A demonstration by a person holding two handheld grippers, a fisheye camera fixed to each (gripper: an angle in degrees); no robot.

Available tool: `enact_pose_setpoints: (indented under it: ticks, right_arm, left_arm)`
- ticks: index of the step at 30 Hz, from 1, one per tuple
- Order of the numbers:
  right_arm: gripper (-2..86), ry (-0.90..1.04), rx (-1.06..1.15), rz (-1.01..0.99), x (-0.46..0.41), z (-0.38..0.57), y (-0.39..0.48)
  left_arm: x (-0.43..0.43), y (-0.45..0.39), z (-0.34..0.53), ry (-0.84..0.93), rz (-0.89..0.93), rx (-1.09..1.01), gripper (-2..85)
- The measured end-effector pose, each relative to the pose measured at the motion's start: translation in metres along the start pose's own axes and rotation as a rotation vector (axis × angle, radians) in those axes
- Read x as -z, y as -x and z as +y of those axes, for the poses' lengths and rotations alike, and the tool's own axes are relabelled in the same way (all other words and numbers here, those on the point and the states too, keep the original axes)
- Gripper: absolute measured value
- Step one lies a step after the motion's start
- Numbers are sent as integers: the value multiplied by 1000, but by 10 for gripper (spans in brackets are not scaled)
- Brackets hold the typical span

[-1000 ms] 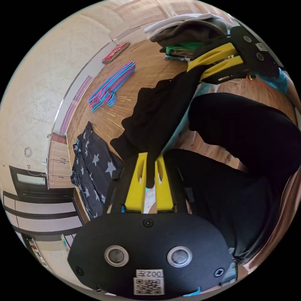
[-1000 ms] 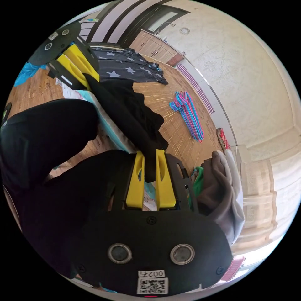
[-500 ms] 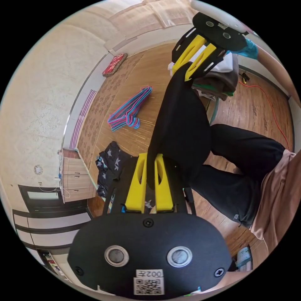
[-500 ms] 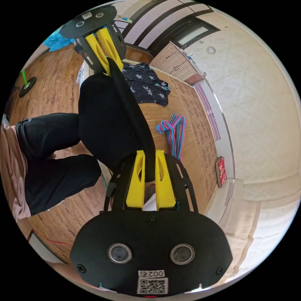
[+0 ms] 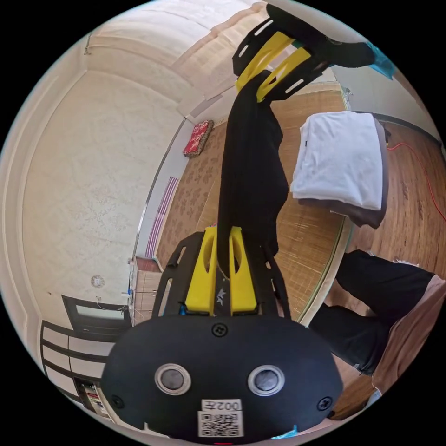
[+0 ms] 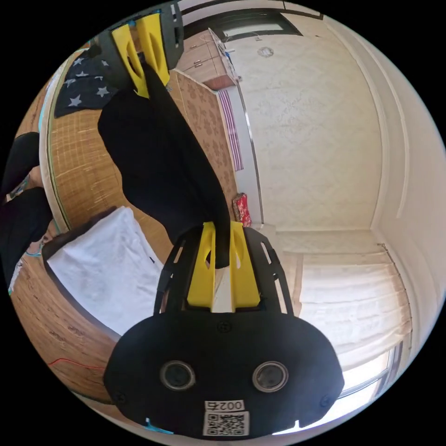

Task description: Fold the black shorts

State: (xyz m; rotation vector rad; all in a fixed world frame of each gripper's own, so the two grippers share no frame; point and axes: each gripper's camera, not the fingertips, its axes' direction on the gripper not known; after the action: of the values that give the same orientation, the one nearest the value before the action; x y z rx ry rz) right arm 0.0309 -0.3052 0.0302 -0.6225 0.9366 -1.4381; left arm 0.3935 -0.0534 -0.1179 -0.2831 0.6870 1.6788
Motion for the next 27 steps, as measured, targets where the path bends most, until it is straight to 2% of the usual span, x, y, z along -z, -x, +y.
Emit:
enact_pose_setpoints:
  ticks: [6,14,17,22,27]
  right_arm:
    - [50,119,-68,64,-45,63,-7]
    - [50,124,-165,196,-81,145,9]
    - [50,134,-150,136,-91,189,33]
    - [50,142,-92,-105,-94,271,112]
    - [50,112,-185,-159,-95,319,143]
  left_arm:
    - [1,-15,-73,-44,-13,-47,38]
    - [5,-26,-124,-152,-44,39,39]
    - [4,-49,-129,-207,102,-7,39]
    - [-15,-118,-121,-243,348,-132,39]
    - [-17,-134,-108,-297,466,-127,40]
